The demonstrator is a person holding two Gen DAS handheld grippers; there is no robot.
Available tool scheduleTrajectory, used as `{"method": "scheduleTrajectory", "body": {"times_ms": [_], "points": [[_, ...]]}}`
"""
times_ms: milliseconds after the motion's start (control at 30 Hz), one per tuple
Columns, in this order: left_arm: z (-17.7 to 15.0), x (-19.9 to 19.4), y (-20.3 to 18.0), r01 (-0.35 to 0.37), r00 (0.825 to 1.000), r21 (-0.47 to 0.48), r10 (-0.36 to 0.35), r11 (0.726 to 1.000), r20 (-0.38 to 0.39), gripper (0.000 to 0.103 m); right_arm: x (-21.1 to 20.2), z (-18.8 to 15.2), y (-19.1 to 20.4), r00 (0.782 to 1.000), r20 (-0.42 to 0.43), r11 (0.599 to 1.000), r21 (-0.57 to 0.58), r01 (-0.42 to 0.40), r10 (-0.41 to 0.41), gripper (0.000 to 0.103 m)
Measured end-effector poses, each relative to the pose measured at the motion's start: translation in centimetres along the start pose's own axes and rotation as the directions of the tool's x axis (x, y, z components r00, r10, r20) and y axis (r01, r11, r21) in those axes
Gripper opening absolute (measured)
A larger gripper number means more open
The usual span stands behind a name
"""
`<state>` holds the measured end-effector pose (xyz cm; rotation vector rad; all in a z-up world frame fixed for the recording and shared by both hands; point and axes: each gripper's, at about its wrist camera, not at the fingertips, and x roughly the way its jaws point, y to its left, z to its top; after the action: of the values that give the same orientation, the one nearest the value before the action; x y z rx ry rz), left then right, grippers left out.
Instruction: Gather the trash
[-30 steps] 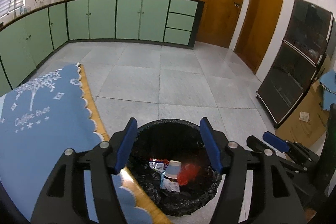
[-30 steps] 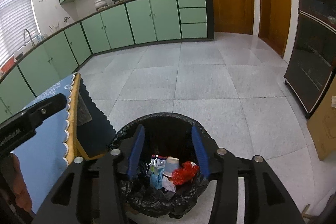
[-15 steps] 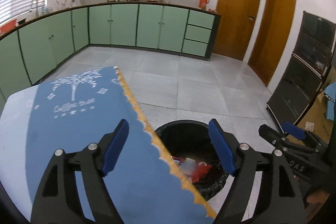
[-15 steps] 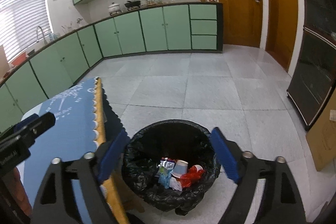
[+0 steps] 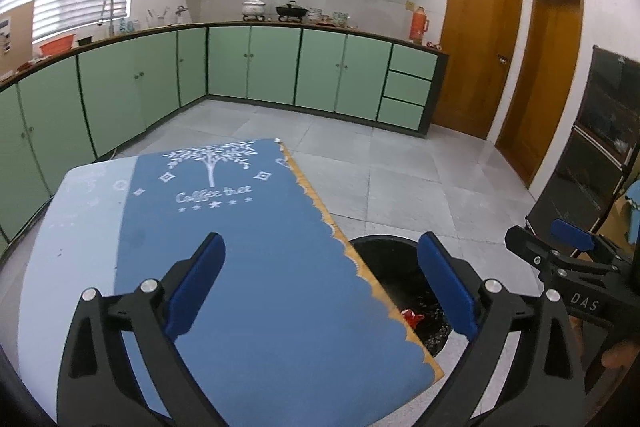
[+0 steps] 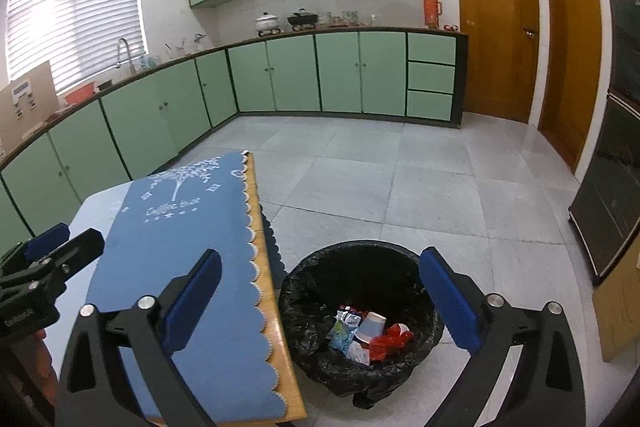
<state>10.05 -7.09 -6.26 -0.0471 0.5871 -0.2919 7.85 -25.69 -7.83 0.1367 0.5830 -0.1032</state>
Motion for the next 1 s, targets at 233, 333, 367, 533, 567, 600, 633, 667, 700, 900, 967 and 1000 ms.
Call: {"method": "scheduleTrajectory", "body": {"times_ms": [233,333,367,533,567,600,633,667,700,900,967,1000], "points": [[-0.5,-2.6,0.5,-0.031,0.999,-0.005,0.031,1.0,0.025,0.095,-1.7,-0.4,1.0,1.0,0.008,1.0,-0.005,-0.027,0.027,0.097],[-0.6,-3.5,0.4,-0.03,0.999,-0.006,0.03,1.0,0.038,0.095,-2.7,-0.8,1.4,1.0,0.009,1.0,0.003,-0.03,0.03,0.097],[-0.7,-3.8,0.3,-0.029,0.999,-0.005,0.029,1.0,0.041,0.095,-3.1,-0.9,1.5,0.999,0.009,0.999,0.007,-0.032,0.032,0.097],[-1.0,-5.3,0.1,-0.036,0.997,0.003,0.036,0.999,0.067,0.095,-4.8,-0.9,1.8,0.999,0.016,0.999,0.012,-0.038,0.038,0.097],[-1.0,-5.6,0.1,-0.034,0.997,0.004,0.034,0.999,0.069,0.095,-5.2,-0.8,1.9,0.999,0.02,0.999,0.012,-0.038,0.038,0.097],[-1.0,-5.7,0.1,-0.033,0.997,0.005,0.033,0.999,0.071,0.095,-5.5,-0.7,1.9,0.999,0.024,0.999,0.013,-0.039,0.039,0.097],[-1.0,-6.0,0.1,-0.036,0.997,0.007,0.035,0.999,0.075,0.095,-5.8,-0.7,2.0,0.999,0.031,0.999,0.014,-0.04,0.04,0.097],[-1.1,-6.2,0.0,-0.037,0.996,0.007,0.036,0.999,0.077,0.095,-6.1,-0.6,2.0,0.999,0.036,0.999,0.015,-0.04,0.04,0.097],[-1.1,-6.4,0.0,-0.036,0.996,0.007,0.035,0.999,0.078,0.095,-6.4,-0.6,2.0,0.998,0.04,0.999,0.015,-0.039,0.039,0.097],[-1.2,-7.1,-0.3,-0.041,0.995,0.014,0.04,0.999,0.09,0.095,-7.2,-0.6,1.9,0.998,0.051,0.999,0.019,-0.032,0.031,0.097],[-1.1,-7.1,-0.3,-0.042,0.995,0.016,0.04,0.999,0.091,0.095,-7.2,-0.5,1.9,0.998,0.054,0.999,0.019,-0.029,0.028,0.097],[-1.1,-7.1,-0.3,-0.041,0.995,0.016,0.04,0.999,0.091,0.095,-7.3,-0.5,1.9,0.998,0.055,0.999,0.019,-0.027,0.026,0.097]]}}
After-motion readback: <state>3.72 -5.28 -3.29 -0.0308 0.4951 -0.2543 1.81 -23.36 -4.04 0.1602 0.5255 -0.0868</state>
